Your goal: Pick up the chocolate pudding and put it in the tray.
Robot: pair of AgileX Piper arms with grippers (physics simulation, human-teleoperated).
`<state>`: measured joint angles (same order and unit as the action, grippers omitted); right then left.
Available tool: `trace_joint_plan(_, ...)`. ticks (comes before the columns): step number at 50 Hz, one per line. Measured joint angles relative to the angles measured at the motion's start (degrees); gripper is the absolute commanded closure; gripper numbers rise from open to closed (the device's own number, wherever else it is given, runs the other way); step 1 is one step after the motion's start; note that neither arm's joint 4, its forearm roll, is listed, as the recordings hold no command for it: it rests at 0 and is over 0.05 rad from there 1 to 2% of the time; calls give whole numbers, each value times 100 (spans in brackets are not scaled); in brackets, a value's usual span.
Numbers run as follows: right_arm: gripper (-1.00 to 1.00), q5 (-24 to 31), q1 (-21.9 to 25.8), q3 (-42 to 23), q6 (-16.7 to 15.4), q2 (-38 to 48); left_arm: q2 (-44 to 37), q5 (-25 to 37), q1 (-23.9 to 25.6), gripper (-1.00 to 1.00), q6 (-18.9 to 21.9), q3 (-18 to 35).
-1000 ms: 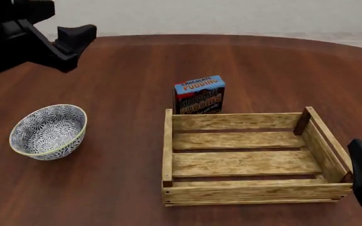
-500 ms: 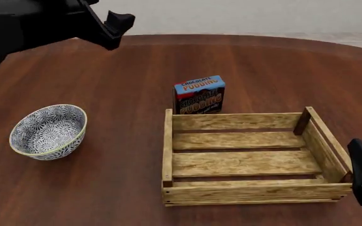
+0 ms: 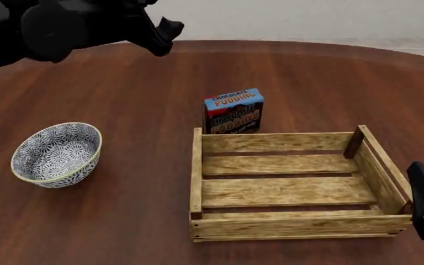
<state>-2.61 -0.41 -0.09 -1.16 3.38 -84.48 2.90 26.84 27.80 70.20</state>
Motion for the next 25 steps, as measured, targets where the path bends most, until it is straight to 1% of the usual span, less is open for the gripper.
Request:
trace_joint_plan(10, -100, 32, 5, 3, -29, -37, -406, 12, 122, -100, 115, 236)
trace_joint_plan(25, -100, 51, 8, 3, -57, -64, -688, 21, 406, -100, 311, 296)
